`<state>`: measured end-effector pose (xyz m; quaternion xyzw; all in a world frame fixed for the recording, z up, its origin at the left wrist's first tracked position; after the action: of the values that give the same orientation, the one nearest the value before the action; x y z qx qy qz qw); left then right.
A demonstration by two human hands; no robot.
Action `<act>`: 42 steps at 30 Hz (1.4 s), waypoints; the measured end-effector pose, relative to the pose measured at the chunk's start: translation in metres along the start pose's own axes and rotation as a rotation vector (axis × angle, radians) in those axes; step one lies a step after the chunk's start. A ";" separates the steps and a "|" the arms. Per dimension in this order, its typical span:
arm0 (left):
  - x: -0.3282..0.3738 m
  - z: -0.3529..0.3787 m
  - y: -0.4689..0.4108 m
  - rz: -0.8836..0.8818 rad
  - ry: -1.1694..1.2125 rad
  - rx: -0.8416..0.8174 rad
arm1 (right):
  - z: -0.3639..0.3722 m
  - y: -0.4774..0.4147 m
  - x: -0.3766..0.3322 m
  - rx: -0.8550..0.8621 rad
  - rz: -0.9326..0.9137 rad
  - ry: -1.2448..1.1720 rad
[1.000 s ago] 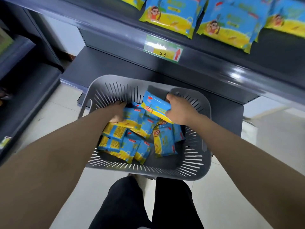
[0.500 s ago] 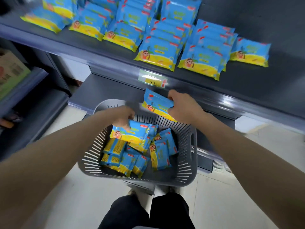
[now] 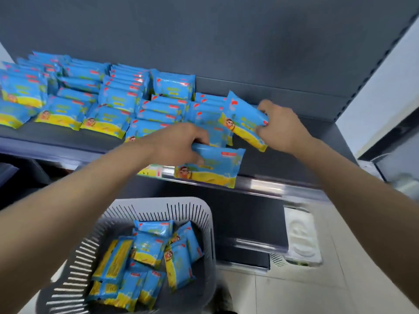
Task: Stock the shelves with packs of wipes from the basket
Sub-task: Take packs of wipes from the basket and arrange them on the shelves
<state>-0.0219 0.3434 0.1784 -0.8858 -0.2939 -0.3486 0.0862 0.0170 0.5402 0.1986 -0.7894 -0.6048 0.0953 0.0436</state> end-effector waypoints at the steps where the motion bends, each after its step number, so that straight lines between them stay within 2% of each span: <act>1: 0.012 0.001 -0.013 0.029 0.030 0.030 | -0.006 -0.006 0.017 0.009 0.019 0.018; 4: 0.040 0.014 -0.051 0.072 0.080 0.060 | -0.008 -0.027 0.062 -0.025 0.064 0.063; 7: 0.052 0.037 -0.083 0.070 0.070 0.052 | 0.007 -0.045 0.094 -0.135 0.068 0.054; 10: 0.054 0.049 -0.105 0.037 0.042 0.052 | 0.030 -0.060 0.109 -0.243 0.029 0.015; 13: 0.045 0.052 -0.121 -0.026 0.031 0.057 | 0.051 -0.076 0.112 -0.277 -0.013 -0.066; 21: 0.024 0.054 -0.139 -0.121 0.001 0.088 | 0.068 -0.124 0.110 -0.209 -0.044 -0.018; 27: 0.019 0.054 -0.167 -0.124 0.000 0.131 | 0.073 -0.140 0.117 -0.174 0.001 -0.059; 36: 0.010 0.061 -0.222 -0.129 -0.240 0.159 | 0.043 -0.133 0.132 -0.040 0.092 -0.216; 42: 0.013 0.060 -0.222 -0.077 -0.339 0.232 | 0.018 -0.108 0.108 0.083 0.026 -0.155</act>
<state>-0.1092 0.5515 0.1315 -0.9041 -0.3758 -0.1614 0.1238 -0.0623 0.6722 0.1899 -0.7850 -0.5917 0.1815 0.0281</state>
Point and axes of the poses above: each hand's wrist, its own y-axis away from the middle knuckle, its own z-axis out of the palm, x = y × z, the point moved 7 cm from there along -y, towards the middle knuckle, and after that the axes turned 13 degrees about y, right-handed, at the moved point
